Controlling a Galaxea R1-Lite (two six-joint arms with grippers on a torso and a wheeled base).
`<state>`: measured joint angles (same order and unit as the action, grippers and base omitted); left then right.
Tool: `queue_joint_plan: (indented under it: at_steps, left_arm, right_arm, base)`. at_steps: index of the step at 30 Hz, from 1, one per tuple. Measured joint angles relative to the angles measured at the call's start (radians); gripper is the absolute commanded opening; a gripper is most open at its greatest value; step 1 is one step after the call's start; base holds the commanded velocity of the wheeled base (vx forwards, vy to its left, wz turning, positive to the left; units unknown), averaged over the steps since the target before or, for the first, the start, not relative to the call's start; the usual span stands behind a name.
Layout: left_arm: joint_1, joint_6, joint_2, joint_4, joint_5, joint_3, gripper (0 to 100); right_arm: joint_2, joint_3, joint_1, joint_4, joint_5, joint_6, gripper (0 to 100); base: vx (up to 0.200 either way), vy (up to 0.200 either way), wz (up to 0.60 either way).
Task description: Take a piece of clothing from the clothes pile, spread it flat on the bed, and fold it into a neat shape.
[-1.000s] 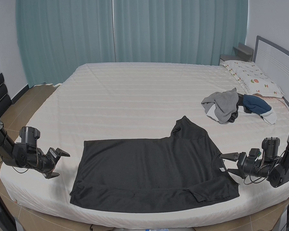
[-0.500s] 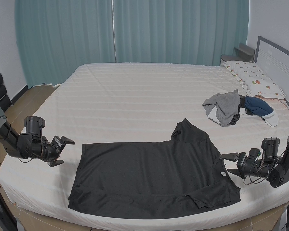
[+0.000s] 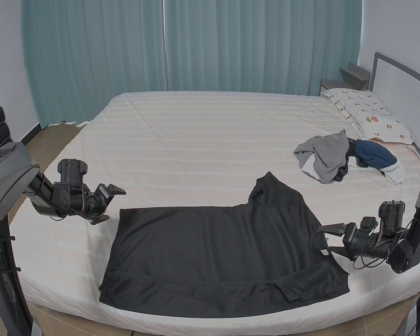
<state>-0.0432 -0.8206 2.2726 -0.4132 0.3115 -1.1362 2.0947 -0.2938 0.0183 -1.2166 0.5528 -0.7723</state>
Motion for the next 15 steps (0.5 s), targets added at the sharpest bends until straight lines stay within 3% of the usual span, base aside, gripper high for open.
queue_joint_plan:
  at_steps: [5, 14, 15]
  left_arm:
    - [0.01, 0.051, 0.069, -0.001, 0.003, -0.08, 100]
    - [0.016, 0.059, 0.128, -0.009, 0.004, -0.122, 100]
    - [0.017, 0.059, 0.132, -0.012, 0.003, -0.124, 0]
  right_arm:
    - [0.015, 0.001, -0.004, -0.053, 0.0, -0.001, 100]
    - [0.061, 0.015, -0.005, -0.133, -0.001, -0.008, 100]
    - [0.064, 0.017, -0.005, -0.134, -0.001, -0.008, 100]
  base:
    - [0.0, 0.0, 0.0]
    - [0.0, 0.0, 0.0]
    - [0.0, 0.0, 0.0]
